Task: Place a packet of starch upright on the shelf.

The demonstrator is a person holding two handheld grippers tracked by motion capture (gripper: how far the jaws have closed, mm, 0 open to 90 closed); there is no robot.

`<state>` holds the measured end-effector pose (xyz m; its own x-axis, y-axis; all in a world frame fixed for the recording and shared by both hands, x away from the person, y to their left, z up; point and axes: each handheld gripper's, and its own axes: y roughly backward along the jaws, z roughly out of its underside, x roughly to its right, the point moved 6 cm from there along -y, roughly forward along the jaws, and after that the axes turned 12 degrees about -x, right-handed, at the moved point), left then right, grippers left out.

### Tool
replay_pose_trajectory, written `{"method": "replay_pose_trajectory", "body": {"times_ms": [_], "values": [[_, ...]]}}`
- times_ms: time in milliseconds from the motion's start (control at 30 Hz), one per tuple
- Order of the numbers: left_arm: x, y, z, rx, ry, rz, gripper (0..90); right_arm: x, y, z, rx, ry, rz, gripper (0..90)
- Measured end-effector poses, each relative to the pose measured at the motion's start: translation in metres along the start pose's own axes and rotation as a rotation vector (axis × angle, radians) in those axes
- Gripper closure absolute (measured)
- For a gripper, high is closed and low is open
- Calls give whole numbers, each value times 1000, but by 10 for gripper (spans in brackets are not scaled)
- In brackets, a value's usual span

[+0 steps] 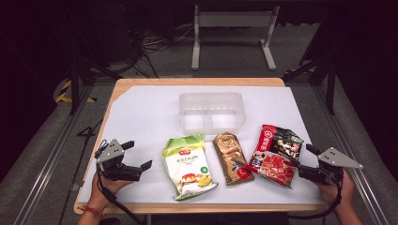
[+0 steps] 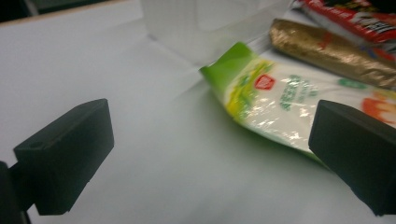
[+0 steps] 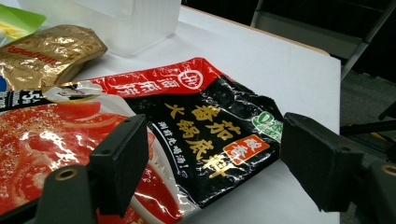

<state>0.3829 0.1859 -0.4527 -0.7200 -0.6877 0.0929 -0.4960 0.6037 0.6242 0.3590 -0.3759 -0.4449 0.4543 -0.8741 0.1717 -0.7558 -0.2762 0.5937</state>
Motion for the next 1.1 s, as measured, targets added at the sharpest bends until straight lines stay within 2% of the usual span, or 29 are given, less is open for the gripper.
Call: {"method": "replay_pose_trajectory", "body": {"times_ms": [33,67,167,233,300,400,467,567,600,700,767,867,900,967,1033,1100], "values": [[0,0,0,0,0,0,17,0,0,0,0,0,0,242],[-1,-2,2,-5,23,32,17,0,-1,0,-6,2,2,242],[-3,-5,5,-25,27,51,36,-2,-2,0,-15,10,5,242],[-4,-8,6,-32,48,66,36,-3,-2,-1,-14,13,7,241],[-2,-10,8,-35,62,108,49,-3,-2,-2,-14,15,13,239],[-2,-15,9,-79,70,100,77,-4,-3,-3,-16,19,10,239],[-2,-19,9,-81,83,108,78,-5,-4,-4,-13,22,1,240],[-1,-22,7,-90,76,117,97,-5,-5,-6,-8,18,-4,240],[1,-25,5,-94,66,117,97,-6,-6,-7,-2,15,-12,240],[5,-34,0,-115,48,151,95,-8,-12,-11,-10,29,-16,232],[4,-42,-2,-129,74,197,92,-10,-15,-13,-17,39,-21,232],[4,-55,-7,-149,107,241,81,-12,-15,-13,-19,53,-25,232],[5,-60,-9,-165,107,250,80,-12,-15,-13,-20,54,-23,232],[6,-67,-13,-190,93,242,71,-11,-15,-13,-20,51,-21,232],[9,-75,-19,-200,113,282,71,-11,-15,-13,-19,43,-25,232],[14,-83,-24,-215,111,294,72,-11,-16,-13,-22,45,-32,228]]}}
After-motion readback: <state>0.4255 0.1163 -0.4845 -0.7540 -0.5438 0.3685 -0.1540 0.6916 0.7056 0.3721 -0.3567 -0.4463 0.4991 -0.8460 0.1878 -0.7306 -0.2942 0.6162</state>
